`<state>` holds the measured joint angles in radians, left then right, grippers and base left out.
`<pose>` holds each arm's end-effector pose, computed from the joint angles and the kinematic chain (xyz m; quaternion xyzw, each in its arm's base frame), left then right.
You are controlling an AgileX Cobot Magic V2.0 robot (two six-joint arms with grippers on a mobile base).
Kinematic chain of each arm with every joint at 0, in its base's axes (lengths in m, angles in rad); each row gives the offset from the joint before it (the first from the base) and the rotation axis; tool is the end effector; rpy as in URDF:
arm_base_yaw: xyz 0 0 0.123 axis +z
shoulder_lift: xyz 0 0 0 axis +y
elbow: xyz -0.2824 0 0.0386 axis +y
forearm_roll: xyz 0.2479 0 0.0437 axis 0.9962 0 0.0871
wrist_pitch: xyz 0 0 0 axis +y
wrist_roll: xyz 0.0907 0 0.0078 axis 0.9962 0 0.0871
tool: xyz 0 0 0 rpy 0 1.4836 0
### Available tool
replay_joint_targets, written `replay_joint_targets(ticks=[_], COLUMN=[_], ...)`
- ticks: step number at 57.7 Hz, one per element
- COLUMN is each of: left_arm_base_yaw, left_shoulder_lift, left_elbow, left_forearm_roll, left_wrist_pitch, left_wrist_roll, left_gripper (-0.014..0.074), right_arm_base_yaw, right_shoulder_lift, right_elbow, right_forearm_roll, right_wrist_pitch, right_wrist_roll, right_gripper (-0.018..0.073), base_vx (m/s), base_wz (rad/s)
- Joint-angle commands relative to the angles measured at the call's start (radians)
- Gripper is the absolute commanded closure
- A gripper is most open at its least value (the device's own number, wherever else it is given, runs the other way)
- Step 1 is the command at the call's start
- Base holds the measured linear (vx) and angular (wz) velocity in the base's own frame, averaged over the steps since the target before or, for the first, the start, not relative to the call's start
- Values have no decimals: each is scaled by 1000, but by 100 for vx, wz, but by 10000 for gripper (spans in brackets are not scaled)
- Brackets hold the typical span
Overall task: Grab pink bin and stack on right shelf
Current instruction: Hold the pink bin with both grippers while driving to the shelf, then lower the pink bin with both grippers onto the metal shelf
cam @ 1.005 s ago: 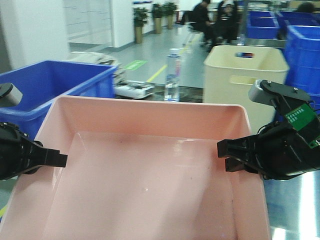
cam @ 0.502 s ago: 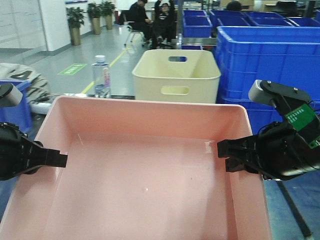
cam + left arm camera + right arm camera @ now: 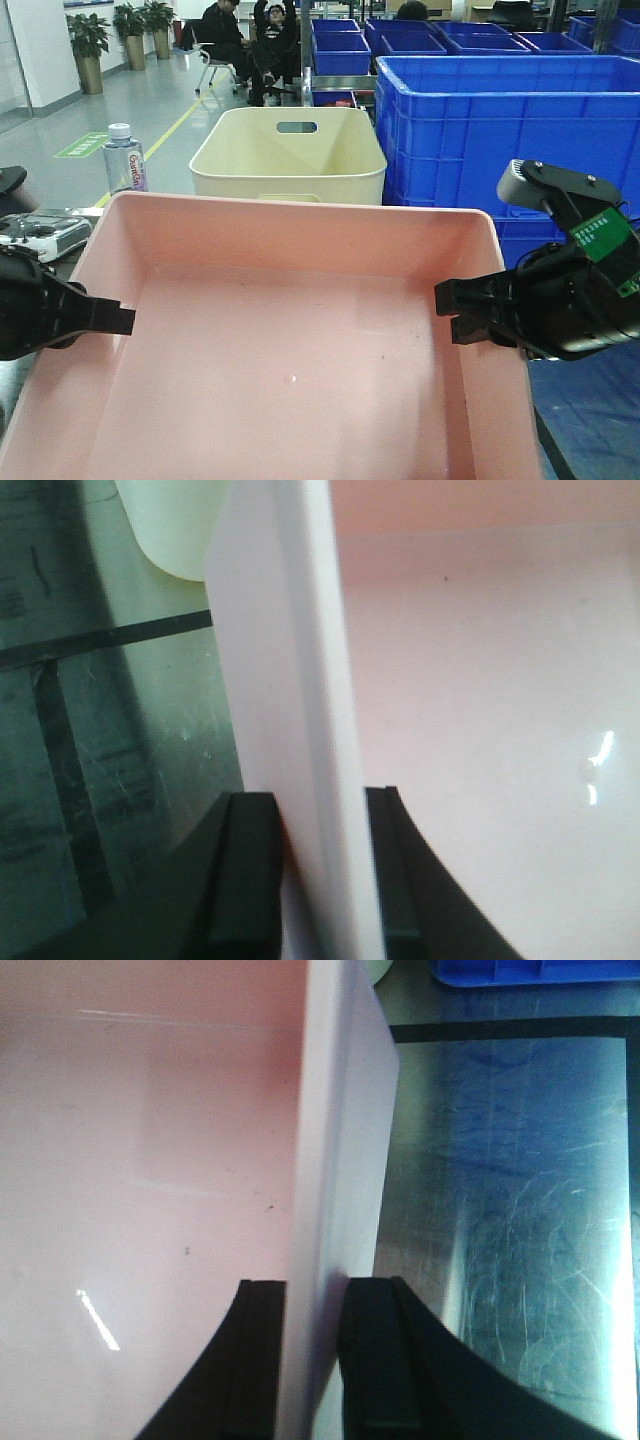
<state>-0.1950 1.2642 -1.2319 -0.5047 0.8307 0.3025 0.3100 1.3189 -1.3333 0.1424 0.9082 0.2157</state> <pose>0.2539 -0.0833 0.3841 0.1385 0.8860 -0.2147 0.3869 0.2607 0.0942 0.3883 -0.0240 0.9254 0.1627 0.3414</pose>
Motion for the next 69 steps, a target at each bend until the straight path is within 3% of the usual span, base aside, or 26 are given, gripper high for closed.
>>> replay_joint_targets(ticks=[1, 51, 58, 69], left_arm_base_yaw=[-8, -8, -8, -8], left_shoulder_lift=[-35, -35, -33, 12], left_elbow=[-32, -32, -32, -20], left_forearm_roll=[-50, -50, -51, -75], left_wrist_pitch=[-45, -48, -61, 8], left_wrist_roll=[18, 18, 1, 3], left_gripper=[601, 601, 601, 601], right_arm_base_yaw=[-3, -3, -3, -3], right_shoulder_lift=[-37, -37, -37, -1], right_elbow=[-38, -38, -38, -38], right_forearm_roll=[18, 14, -24, -129], right_wrist_pitch=[-79, -99, -101, -30], right_wrist_roll=[-11, -11, -1, 122], right_gripper=[568, 568, 568, 568], base_vx=[8, 1, 0, 0], base_wz=[-3, -1, 0, 0])
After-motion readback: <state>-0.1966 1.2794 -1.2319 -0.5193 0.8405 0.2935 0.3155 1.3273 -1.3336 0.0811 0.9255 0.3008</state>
